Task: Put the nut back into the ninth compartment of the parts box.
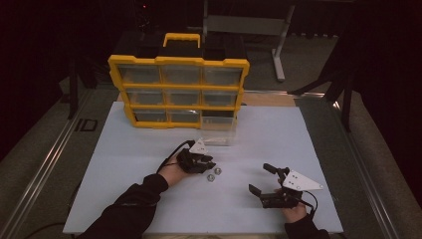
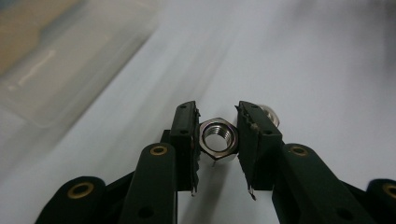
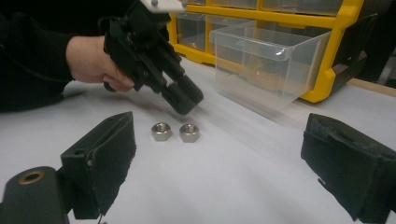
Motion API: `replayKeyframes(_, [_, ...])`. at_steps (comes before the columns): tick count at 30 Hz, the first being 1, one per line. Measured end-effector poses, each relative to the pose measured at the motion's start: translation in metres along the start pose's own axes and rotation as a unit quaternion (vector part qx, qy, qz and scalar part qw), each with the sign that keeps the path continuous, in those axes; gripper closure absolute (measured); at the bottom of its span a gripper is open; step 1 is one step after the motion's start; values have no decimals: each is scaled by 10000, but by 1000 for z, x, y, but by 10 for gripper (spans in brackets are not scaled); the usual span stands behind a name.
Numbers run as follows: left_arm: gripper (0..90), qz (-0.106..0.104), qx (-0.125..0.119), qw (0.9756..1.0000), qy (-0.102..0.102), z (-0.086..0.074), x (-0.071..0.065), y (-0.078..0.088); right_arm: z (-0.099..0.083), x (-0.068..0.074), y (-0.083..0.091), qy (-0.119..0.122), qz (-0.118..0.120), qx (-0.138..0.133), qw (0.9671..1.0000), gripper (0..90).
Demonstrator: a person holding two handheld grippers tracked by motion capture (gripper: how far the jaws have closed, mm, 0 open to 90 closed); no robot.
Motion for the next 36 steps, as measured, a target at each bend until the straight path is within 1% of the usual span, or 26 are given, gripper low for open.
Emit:
replayKeyframes(2, [681,22,-86,9999,46,6,1,6,0,0,0,-7,1,-2,10000,103])
replayKeyframes(6, [681,36,-178,9998,35,17,2,17,0,0,0,-12,-3,-7,10000,103])
replayKeyframes(8, [682,5,-242,9997,21,23,2,23,0,0,0,-13,-2,-4,10000,103])
replayKeyframes(10, [682,31,-274,9996,23,28,3,27,0,0,0,2,-3,-3,10000,102])
replayKeyframes(14, [682,-19,-364,9993,119,39,4,35,0,0,0,-4,3,-2,10000,102])
replayKeyframes(17, [683,-17,-410,9991,126,47,7,41,0,0,0,-16,6,-3,10000,103])
replayKeyframes(18, [683,-14,-435,9990,88,49,8,43,0,0,0,-13,3,-2,10000,103])
replayKeyframes(19, [683,16,-430,9991,46,52,8,44,0,0,0,-6,3,-6,10000,103])
replayKeyframes(24, [683,81,-470,9989,-16,65,13,51,0,0,0,-19,8,-4,10000,103])
replayKeyframes(31, [683,169,-601,9980,50,81,23,59,0,0,0,-32,15,-11,10000,103])
replayKeyframes(33, [683,283,-656,9974,93,87,27,61,0,0,-1,-30,17,-10,10000,103])
replayKeyframes(36, [683,375,-681,9969,116,94,30,63,0,0,0,-25,12,-17,10000,102])
Point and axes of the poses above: each handheld gripper's, and its own axes: y roughly backward along the jaws, z roughly out of its top, x roughly to its left, the point moved 8 cm from there along -y, roughly forward along the jaws, and after that the axes turned 4 degrees about -y, right-handed, at the moved point
